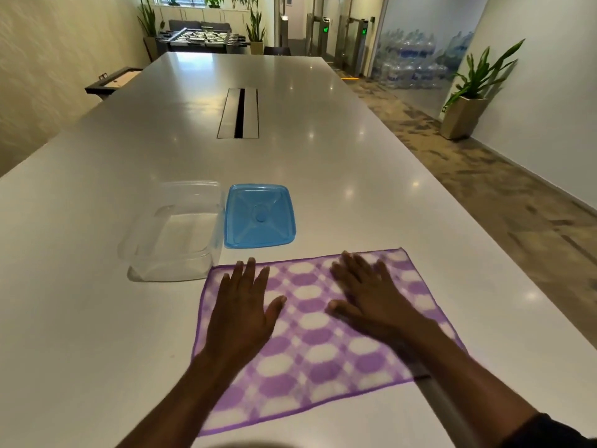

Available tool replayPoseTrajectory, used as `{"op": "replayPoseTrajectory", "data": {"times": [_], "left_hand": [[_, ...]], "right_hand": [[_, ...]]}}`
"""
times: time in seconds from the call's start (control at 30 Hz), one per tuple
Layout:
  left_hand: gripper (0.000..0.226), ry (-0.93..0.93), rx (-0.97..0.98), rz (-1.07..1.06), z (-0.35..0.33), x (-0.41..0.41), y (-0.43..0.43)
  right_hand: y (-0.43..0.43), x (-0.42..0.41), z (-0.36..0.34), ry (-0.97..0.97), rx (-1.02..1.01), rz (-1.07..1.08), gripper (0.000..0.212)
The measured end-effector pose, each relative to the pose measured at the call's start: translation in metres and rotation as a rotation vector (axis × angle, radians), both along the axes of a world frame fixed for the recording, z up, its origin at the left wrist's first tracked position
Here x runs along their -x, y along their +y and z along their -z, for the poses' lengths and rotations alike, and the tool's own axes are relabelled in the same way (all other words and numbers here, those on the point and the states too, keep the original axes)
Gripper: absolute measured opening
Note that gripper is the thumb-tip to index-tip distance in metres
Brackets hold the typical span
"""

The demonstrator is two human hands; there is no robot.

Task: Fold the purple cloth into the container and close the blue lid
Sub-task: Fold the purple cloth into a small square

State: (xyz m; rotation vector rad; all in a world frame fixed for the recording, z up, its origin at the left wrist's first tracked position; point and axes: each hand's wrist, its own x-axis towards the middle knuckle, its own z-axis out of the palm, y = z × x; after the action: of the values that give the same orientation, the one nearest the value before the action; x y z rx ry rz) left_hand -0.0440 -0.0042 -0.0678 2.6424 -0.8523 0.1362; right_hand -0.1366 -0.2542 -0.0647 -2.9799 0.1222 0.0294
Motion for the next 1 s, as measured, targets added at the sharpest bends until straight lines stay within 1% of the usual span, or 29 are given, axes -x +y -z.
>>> {"op": "replayPoseTrajectory", "data": {"times": [0.03,0.1,0.17,0.23,0.3,0.33,0.37,0.43,0.5,0.57,0.6,0.67,0.73,0.8,0.83,0.9,0.97,1.0], "left_hand": [[0.084,0.030,-0.054,0.016,0.000,-0.001,0.001],[0.095,0.085,-0.162,-0.017,0.002,-0.008,0.008],[0.101,0.101,-0.189,-0.035,0.004,-0.011,0.014],[0.102,0.119,-0.180,-0.026,0.003,-0.012,0.020],[0.095,0.149,-0.157,-0.020,-0.001,-0.012,0.022],[0.087,0.142,-0.124,-0.015,-0.004,-0.010,0.022],[0.076,0.109,-0.078,-0.001,-0.009,-0.007,0.022],[0.054,-0.025,0.020,0.057,-0.019,0.003,0.025],[0.043,-0.101,0.126,0.119,-0.030,0.015,0.033],[0.038,-0.084,0.211,0.184,-0.042,0.028,0.054],[0.032,-0.060,0.220,0.234,-0.046,0.036,0.066],[0.025,-0.005,0.121,0.345,-0.050,0.049,0.093],[0.029,0.042,-0.041,0.389,-0.048,0.059,0.116],[0.034,0.023,-0.142,0.383,-0.039,0.063,0.133],[0.034,-0.015,-0.158,0.382,-0.035,0.064,0.138],[0.037,-0.115,-0.127,0.371,-0.028,0.064,0.144],[0.045,-0.215,-0.072,0.377,-0.022,0.066,0.144],[0.043,-0.254,-0.058,0.384,-0.021,0.068,0.142]], "right_hand": [[0.004,0.004,0.003,0.025,-0.003,-0.009,0.089],[0.000,0.009,0.006,0.046,-0.018,0.034,0.088],[-0.017,0.018,0.002,0.051,-0.028,0.116,0.091],[-0.035,0.028,-0.001,0.063,-0.027,0.186,0.095],[-0.047,0.038,-0.005,0.080,-0.023,0.224,0.095],[-0.050,0.042,-0.008,0.072,-0.034,0.239,0.093],[-0.051,0.047,-0.010,0.049,-0.047,0.254,0.087],[-0.051,0.058,-0.017,-0.050,-0.051,0.269,0.071],[-0.052,0.074,-0.027,-0.149,-0.026,0.258,0.058],[-0.051,0.095,-0.037,-0.201,-0.056,0.250,0.047],[-0.050,0.108,-0.043,-0.200,-0.085,0.235,0.040],[-0.046,0.130,-0.053,-0.130,-0.116,0.155,0.029],[-0.041,0.147,-0.059,-0.042,-0.080,0.054,0.030],[-0.037,0.157,-0.058,0.011,-0.022,-0.026,0.028],[-0.035,0.159,-0.055,0.033,0.004,-0.046,0.026],[-0.033,0.161,-0.049,0.052,0.033,-0.058,0.020],[-0.033,0.159,-0.042,0.015,0.047,-0.056,0.014],[-0.033,0.157,-0.040,-0.005,0.063,-0.061,0.012]]}}
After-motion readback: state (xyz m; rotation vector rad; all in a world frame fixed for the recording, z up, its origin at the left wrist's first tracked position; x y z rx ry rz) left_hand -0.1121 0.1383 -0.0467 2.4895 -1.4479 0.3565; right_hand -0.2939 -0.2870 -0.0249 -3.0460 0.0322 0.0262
